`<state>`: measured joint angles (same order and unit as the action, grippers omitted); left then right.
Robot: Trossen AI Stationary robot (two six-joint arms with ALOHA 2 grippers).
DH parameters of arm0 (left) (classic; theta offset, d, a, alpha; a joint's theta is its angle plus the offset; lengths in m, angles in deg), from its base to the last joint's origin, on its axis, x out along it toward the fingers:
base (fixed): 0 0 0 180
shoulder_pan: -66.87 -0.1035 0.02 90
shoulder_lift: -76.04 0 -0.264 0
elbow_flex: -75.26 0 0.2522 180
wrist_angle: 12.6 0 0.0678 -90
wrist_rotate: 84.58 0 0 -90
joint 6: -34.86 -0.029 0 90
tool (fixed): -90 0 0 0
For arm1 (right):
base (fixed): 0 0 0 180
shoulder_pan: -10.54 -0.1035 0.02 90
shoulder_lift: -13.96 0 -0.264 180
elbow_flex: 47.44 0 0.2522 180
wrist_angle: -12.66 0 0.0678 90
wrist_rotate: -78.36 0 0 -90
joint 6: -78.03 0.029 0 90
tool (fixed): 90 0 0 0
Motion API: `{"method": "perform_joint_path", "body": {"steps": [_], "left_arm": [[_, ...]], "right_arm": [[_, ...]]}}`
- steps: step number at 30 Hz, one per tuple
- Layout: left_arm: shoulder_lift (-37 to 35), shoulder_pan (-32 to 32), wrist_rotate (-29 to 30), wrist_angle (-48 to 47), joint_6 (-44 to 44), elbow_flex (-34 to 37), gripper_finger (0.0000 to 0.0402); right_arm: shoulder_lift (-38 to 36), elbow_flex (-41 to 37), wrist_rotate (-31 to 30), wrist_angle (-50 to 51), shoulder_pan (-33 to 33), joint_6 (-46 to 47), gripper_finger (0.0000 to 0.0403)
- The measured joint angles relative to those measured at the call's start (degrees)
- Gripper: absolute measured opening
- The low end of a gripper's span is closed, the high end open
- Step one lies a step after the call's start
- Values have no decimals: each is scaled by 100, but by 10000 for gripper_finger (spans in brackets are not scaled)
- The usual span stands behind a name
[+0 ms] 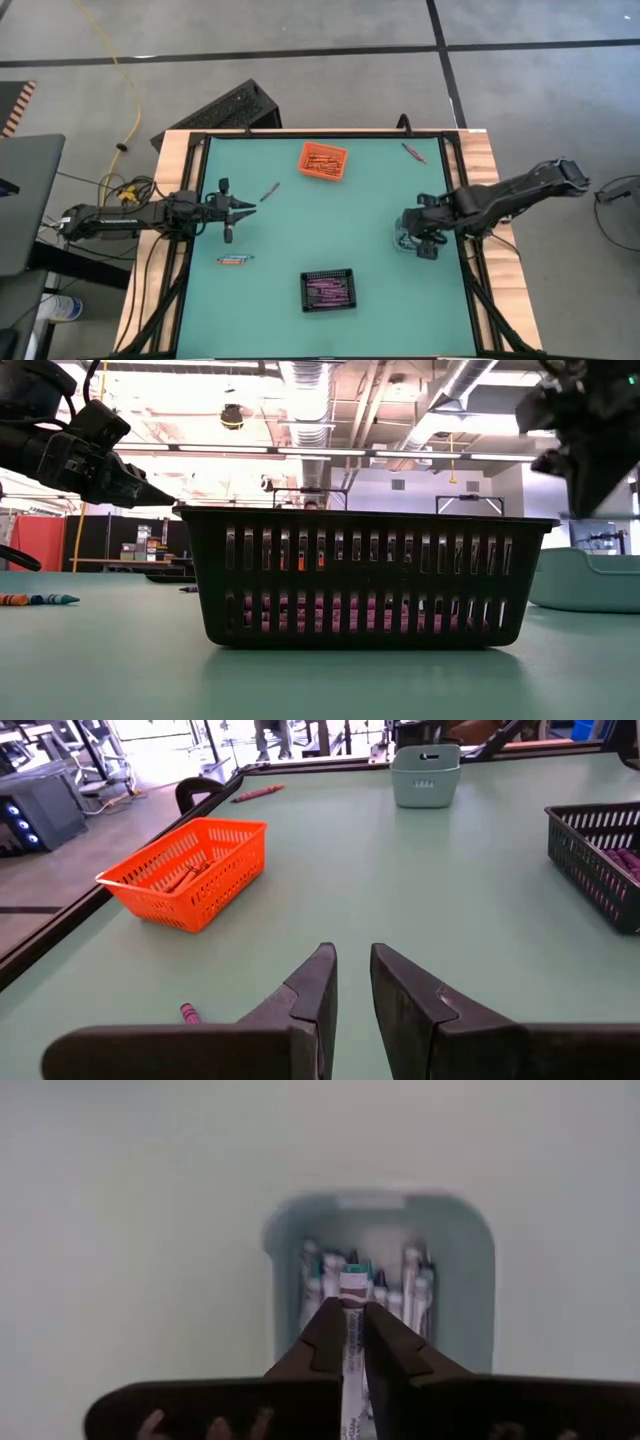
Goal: Sort crayons
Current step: Put the blue crayon into the blue bin, then put the purple crayon into the black bin
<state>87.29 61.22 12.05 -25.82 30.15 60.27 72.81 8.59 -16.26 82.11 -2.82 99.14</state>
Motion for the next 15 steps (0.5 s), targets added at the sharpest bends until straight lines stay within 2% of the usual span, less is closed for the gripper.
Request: {"method": "perform_joint_path", "body": {"steps": [5,15], "left_arm": [[-1,-1,0,0,-2,0,54],[-1,-1,0,0,-2,0,54]], "right_arm": [[110,-346,0,-22,0,4,50],[215,-360,4,-132,0,-162,61]]}}
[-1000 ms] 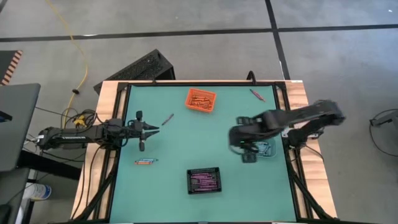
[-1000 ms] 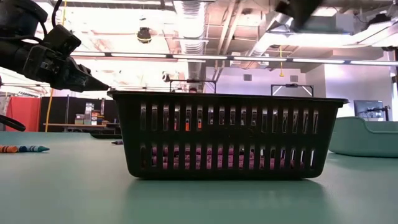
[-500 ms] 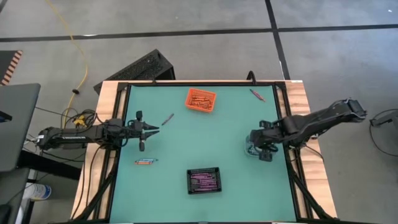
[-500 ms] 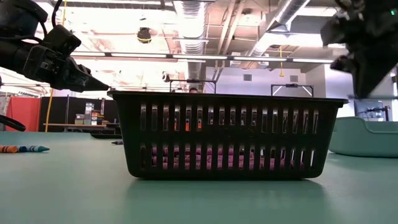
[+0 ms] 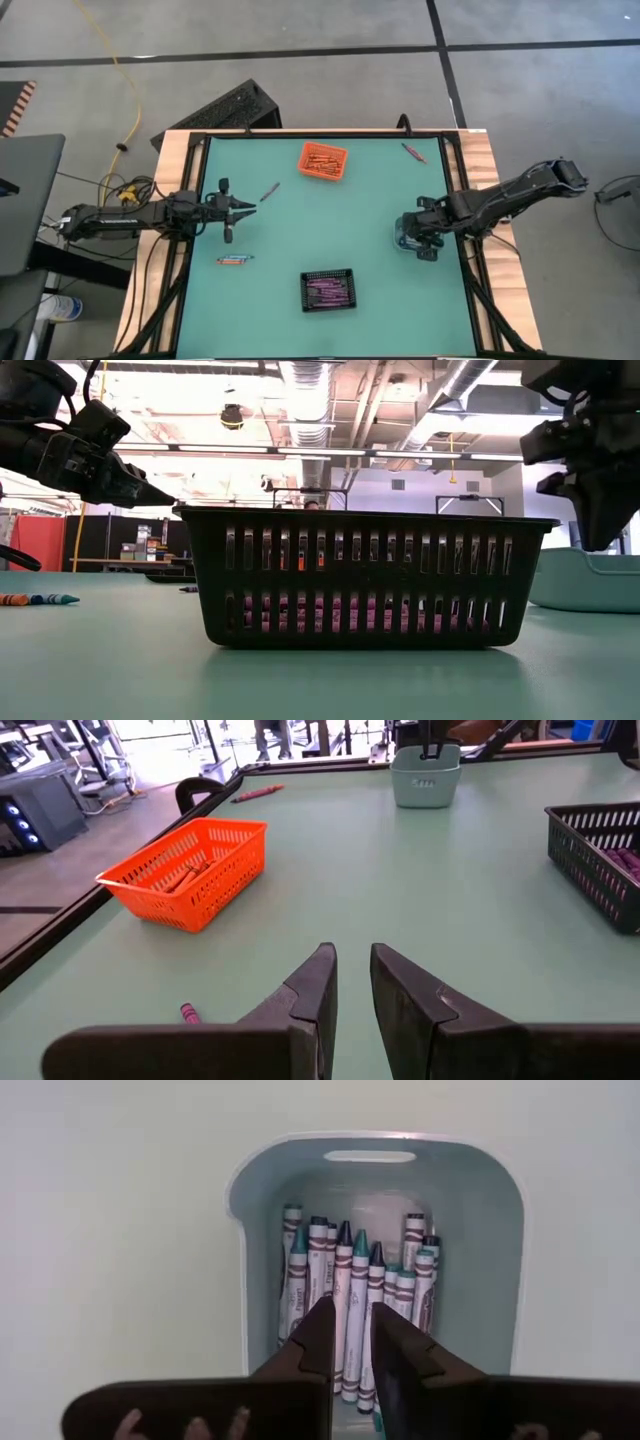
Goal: Sort crayons
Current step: Put the purple crayon into the black bin
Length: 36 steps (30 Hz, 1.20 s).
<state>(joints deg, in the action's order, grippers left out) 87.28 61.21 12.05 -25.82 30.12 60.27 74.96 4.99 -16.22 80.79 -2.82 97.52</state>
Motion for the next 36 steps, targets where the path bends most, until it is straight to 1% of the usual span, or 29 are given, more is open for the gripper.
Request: {"method": "perform_joint_path", "body": {"steps": [6,9,11,13,15,18,20,24,27,31,33,36], "left_arm": [[1,0,0,-1,1,0,54],[1,0,-2,0,0,0,54],[-1,0,0,0,0,0,54],[1,-1,-2,0,2,0,54],[-1,1,0,-2,1,0,54],[-1,0,0,-1,0,0,54],[1,1,-1,0,1,0,54],[0,1,0,-1,1,0,54],[-1,-1,0,0,1,1,54],[-1,-1,0,-2,0,0,54],[-1,1,-2,0,0,0,54],[0,-1,-1,-1,1,0,54]], "right_arm": [[-97,327,-49,169,80,-155,61],[-168,679,-363,198,329,-324,60],[-196,915,-622,246,637,-590,59],[-197,1140,-810,269,1074,-959,59],[-171,1325,-866,299,1660,-1320,59],[-43,1540,-834,208,2745,-1714,59],[118,1621,-682,136,3566,-1935,59],[685,1746,-175,-203,5170,-2160,59],[1357,1919,102,-301,6053,-2282,59],[2280,2184,146,-290,6696,-2512,59],[2702,2332,146,-379,6849,-2563,59],[3235,2555,146,-630,6907,-2609,59]]}}
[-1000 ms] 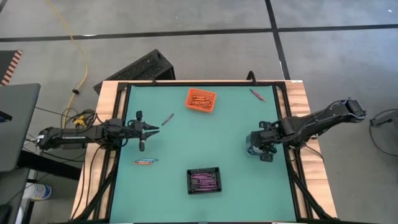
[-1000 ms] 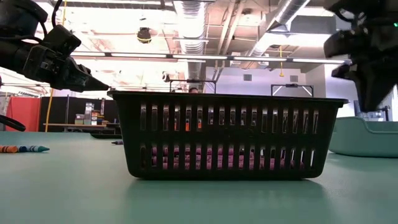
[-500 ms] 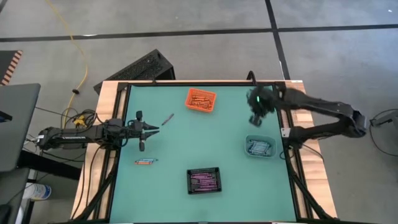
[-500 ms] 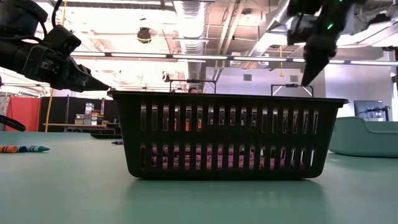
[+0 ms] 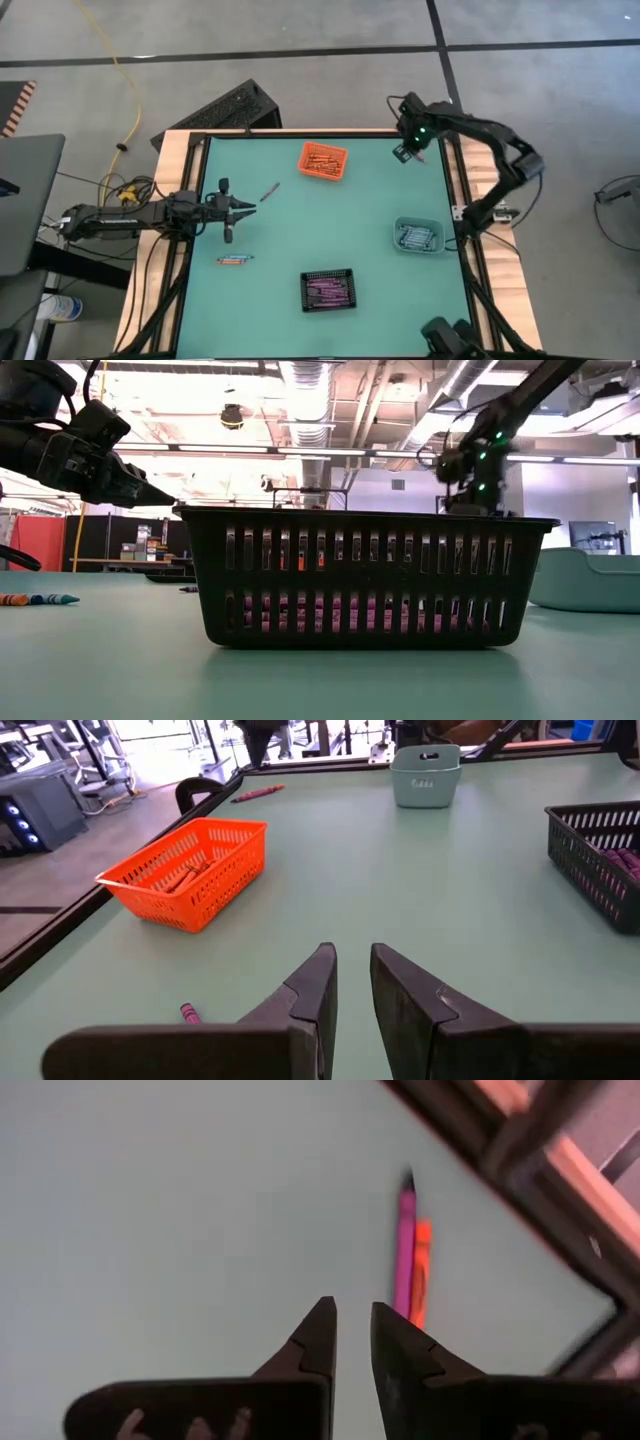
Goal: Sort crayons
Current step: Put the purple crayon into the black bin
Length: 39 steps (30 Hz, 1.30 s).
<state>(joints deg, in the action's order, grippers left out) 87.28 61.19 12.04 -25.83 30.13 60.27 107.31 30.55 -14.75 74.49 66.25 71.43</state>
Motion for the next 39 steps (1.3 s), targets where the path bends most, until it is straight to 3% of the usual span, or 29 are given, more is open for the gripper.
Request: {"method": "perform_joint_path", "body": {"steps": [7,13,18,34,39], "left_arm": [[-1,2,1,1,-1,0,54],[0,1,1,1,0,0,54],[-1,1,1,1,0,0,54],[-1,1,1,1,-1,0,54],[1,0,1,1,-1,0,54]], "right_arm": [[936,656,17,-25,-15,-8,73],[1456,1057,9,31,2,-86,122],[1687,1152,-419,182,49,-234,157],[1848,1147,-424,218,448,-718,132],[1848,1147,-125,141,438,-961,127]]}}
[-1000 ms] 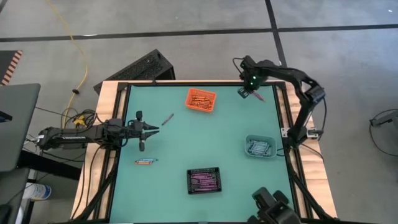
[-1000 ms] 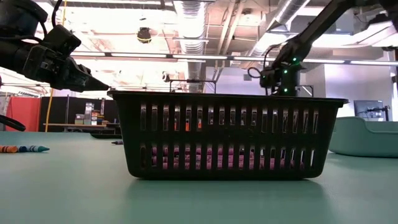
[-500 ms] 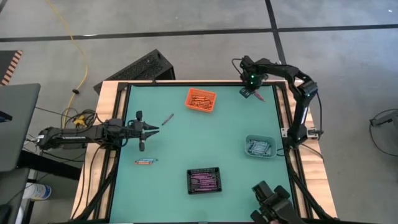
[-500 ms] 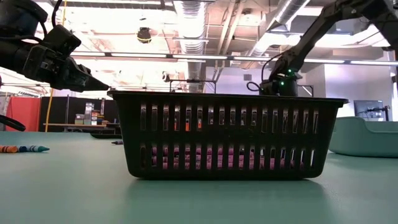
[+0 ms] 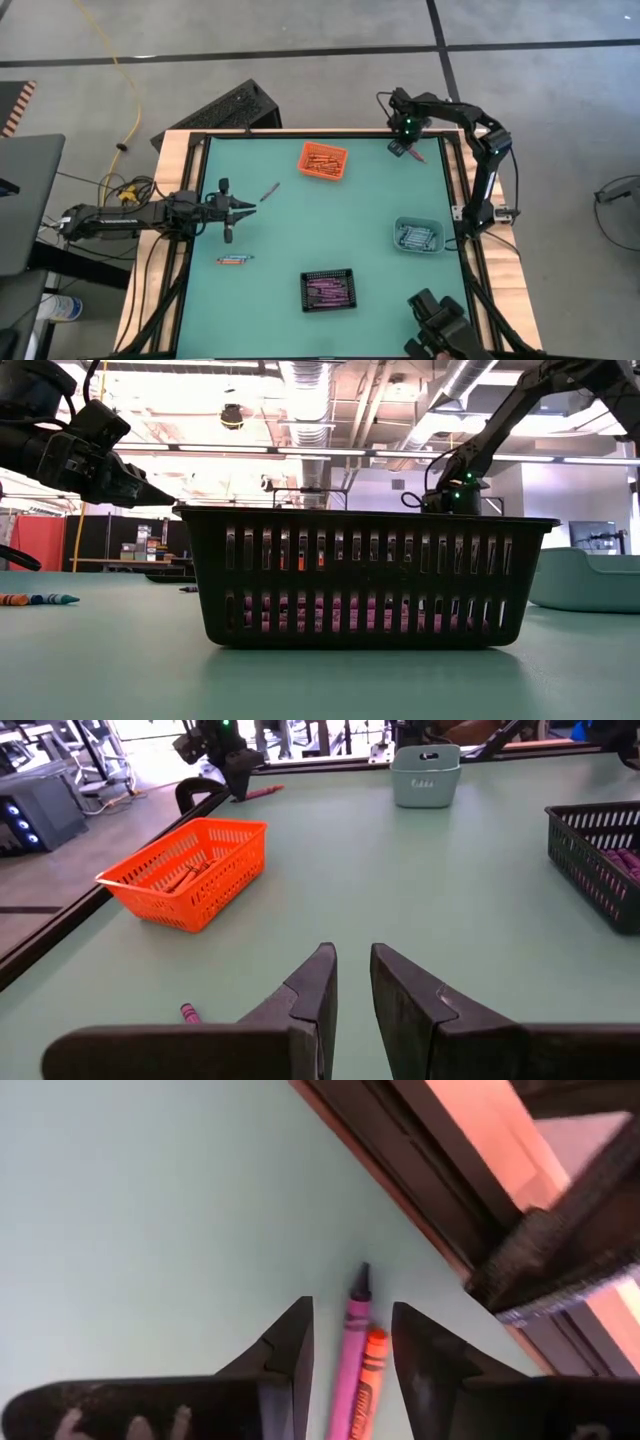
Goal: Sort crayons
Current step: Put the purple crayon into the black bin
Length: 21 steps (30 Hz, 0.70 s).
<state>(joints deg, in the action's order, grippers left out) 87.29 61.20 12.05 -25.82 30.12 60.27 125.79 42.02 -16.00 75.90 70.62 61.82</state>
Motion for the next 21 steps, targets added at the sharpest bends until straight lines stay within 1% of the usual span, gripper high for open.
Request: {"method": "perform_joint_path", "body": {"steps": [8,13,16,21], "left_arm": [[0,2,0,0,0,0,54],[-1,2,-1,0,0,0,54],[-2,0,0,0,0,0,54],[-1,2,-11,0,0,0,54]], "right_arm": [[14,-1,156,44,14,-26,127],[309,35,165,143,15,-177,121],[473,55,128,201,-31,-319,105],[368,16,45,166,-111,-337,61]]}}
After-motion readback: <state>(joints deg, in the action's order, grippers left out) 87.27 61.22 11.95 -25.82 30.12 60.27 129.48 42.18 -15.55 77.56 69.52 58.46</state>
